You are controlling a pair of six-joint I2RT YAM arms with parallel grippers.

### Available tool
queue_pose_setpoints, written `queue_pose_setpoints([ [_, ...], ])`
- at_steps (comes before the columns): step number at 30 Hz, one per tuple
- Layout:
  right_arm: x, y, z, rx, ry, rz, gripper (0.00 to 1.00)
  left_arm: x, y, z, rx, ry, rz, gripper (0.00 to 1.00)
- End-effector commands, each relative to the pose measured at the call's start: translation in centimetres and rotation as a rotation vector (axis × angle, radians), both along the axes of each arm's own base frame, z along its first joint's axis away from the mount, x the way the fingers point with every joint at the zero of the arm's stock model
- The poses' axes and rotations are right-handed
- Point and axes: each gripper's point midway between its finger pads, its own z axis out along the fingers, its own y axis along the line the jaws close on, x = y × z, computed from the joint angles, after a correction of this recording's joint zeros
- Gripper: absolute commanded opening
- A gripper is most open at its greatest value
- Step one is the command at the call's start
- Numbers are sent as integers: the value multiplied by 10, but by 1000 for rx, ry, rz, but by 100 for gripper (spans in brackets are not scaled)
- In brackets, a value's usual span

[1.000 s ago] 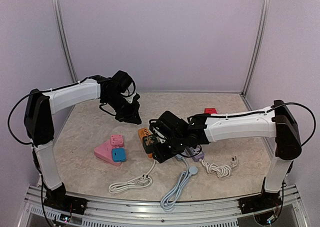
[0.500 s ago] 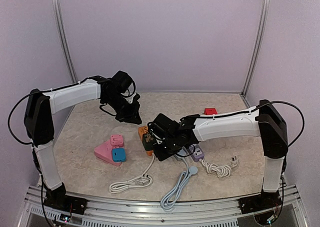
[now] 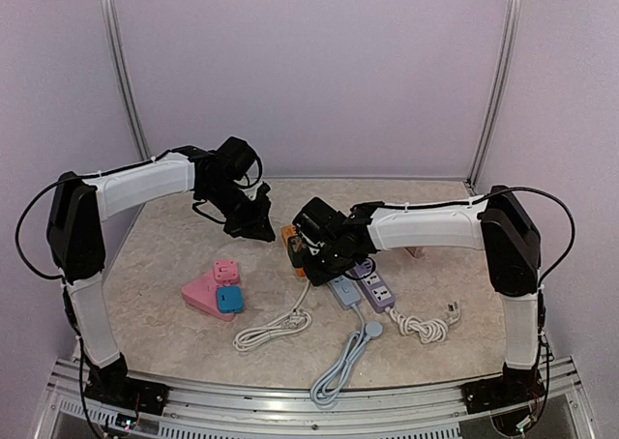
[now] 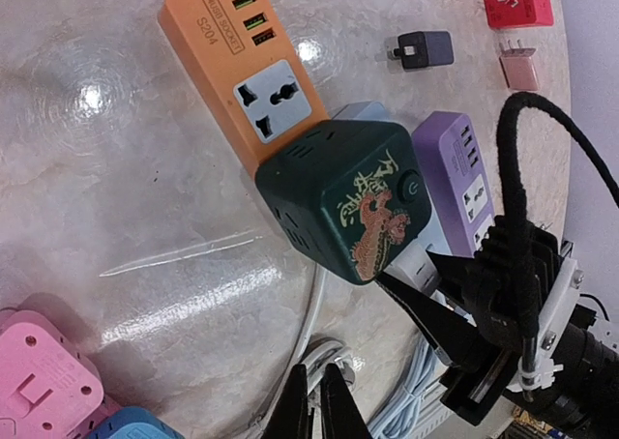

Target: Pull the plug off the socket

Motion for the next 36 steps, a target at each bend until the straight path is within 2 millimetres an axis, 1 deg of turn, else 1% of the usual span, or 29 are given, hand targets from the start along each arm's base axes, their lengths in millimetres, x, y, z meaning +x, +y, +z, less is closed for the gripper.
queue_pose_setpoints([
  [1,-1,-11,-12,-84,15,-4,9,-8,-3,-6,-4,91,14,6],
  [3,-4,-14,-19,-100,32,-4,9,-11,-4,-10,11,111,8,6],
  [5,-4,-12,-19,-89,32,-2,9,-10,-6,-10,27,111,5,6],
  [7,-2,-6,-15,-61,25,3,9,-8,-7,-9,35,110,4,6],
  [10,5,4,-3,-18,-7,7,9,-2,-4,-8,47,86,15,6],
  [15,10,7,10,34,-59,-5,9,-1,1,-11,55,53,25,6],
  [20,13,8,17,59,-96,-14,10,8,-2,6,-8,-25,34,6],
  [23,14,6,16,46,-105,-15,10,10,-8,7,-44,-31,34,6],
  [26,15,5,20,59,-128,-19,10,9,-21,7,-96,-39,8,6],
  [29,19,-1,24,45,-153,-32,10,15,-30,8,-123,-43,-3,6],
  [30,19,-2,25,39,-160,-32,10,17,-32,4,-123,-38,-4,6],
  [33,23,-4,27,41,-170,-32,11,23,-40,8,-154,-57,-21,7],
  [34,24,-3,27,44,-170,-31,11,25,-44,14,-168,-66,-34,7],
  [36,25,-1,26,43,-170,-23,10,27,-51,15,-179,-64,-56,7],
])
